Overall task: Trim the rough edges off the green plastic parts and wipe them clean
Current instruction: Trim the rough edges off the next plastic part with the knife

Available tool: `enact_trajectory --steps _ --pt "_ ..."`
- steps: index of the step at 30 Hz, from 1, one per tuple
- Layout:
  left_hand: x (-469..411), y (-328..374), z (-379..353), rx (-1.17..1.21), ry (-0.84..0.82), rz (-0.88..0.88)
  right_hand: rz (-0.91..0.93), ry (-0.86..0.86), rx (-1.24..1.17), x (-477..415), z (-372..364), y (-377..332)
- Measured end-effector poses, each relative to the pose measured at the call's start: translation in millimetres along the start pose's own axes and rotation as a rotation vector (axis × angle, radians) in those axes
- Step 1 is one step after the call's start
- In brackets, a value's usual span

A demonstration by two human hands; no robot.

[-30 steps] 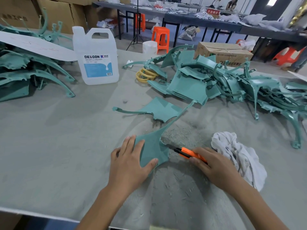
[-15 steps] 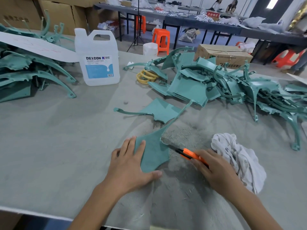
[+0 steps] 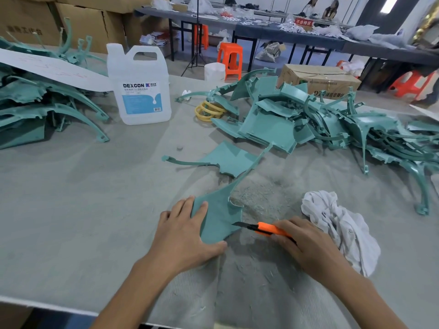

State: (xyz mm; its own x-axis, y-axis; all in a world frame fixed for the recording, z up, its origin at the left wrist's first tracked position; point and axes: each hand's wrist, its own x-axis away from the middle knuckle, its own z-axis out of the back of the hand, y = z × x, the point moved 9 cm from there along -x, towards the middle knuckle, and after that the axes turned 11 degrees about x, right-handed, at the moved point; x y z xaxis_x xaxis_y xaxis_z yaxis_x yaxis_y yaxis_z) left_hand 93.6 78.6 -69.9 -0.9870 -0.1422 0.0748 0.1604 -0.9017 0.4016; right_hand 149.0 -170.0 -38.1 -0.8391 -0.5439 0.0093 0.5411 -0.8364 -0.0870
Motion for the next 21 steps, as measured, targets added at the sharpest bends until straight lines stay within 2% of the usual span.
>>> enact_trajectory --steps 7,10,13,17,21 --pt "8 5 -11 0.007 -0.106 -0.036 -0.131 0.216 -0.197 5 18 8" --pt "14 7 -1 0.073 -0.028 -0.079 -0.115 0.217 -0.218 7 20 1" --pt "16 13 9 0.116 0.035 -0.108 -0.144 0.247 -0.341 15 18 -6" --pt "16 17 37 0.175 0.189 -0.184 -0.139 0.199 -0.470 21 9 -29" --pt "13 17 60 0.249 0.306 -0.161 -0.102 0.144 -0.577 24 -2 -52"
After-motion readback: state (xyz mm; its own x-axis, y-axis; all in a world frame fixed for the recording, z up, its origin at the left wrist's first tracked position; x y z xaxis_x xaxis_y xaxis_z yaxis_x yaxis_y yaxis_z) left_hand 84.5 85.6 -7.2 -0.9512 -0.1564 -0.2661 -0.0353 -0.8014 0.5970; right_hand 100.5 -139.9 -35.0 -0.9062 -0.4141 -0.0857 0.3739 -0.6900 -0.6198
